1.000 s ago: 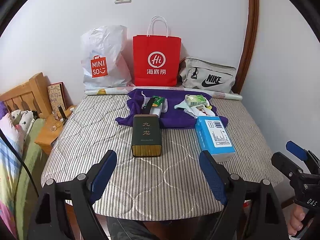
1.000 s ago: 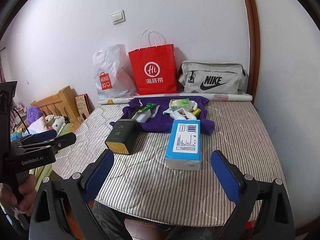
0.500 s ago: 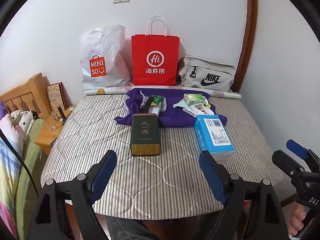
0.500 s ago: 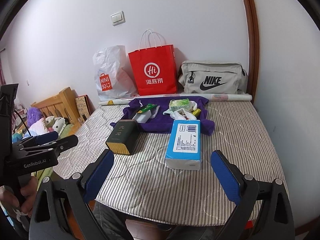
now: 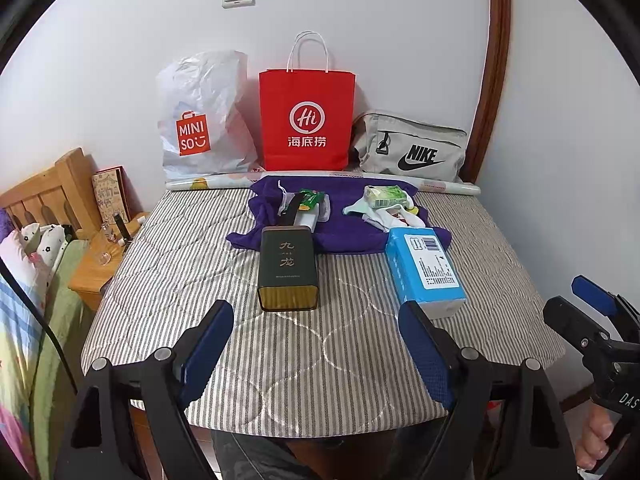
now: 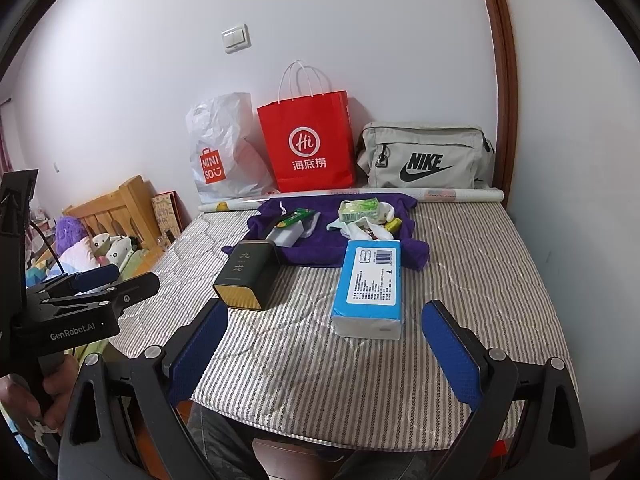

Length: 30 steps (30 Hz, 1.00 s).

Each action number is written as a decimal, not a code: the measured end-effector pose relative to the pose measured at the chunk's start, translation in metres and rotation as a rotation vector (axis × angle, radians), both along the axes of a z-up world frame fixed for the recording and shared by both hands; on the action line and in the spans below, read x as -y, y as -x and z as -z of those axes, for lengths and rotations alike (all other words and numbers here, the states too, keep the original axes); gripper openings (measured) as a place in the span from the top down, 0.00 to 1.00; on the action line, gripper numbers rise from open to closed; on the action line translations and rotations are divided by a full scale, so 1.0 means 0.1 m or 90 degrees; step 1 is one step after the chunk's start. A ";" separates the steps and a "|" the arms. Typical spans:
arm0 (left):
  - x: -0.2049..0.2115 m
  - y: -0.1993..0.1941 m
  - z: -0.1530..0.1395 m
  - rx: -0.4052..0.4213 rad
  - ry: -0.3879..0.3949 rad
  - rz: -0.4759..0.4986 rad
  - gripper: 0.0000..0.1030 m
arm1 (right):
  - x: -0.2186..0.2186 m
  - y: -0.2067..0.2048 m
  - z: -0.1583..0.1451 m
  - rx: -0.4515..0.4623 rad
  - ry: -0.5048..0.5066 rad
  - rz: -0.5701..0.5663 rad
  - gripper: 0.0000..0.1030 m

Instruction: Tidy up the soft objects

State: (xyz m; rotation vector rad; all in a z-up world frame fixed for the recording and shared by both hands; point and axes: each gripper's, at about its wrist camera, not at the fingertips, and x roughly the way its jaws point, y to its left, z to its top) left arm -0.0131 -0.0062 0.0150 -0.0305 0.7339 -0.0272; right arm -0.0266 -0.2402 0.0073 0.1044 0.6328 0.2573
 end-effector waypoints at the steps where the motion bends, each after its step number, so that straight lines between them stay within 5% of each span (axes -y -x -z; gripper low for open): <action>1: 0.00 0.00 0.00 0.000 0.000 0.000 0.19 | 0.00 0.00 0.00 0.000 0.000 0.000 0.06; 30: 0.02 0.02 -0.01 0.000 -0.002 0.005 0.19 | -0.02 0.03 -0.02 0.001 0.001 -0.001 0.06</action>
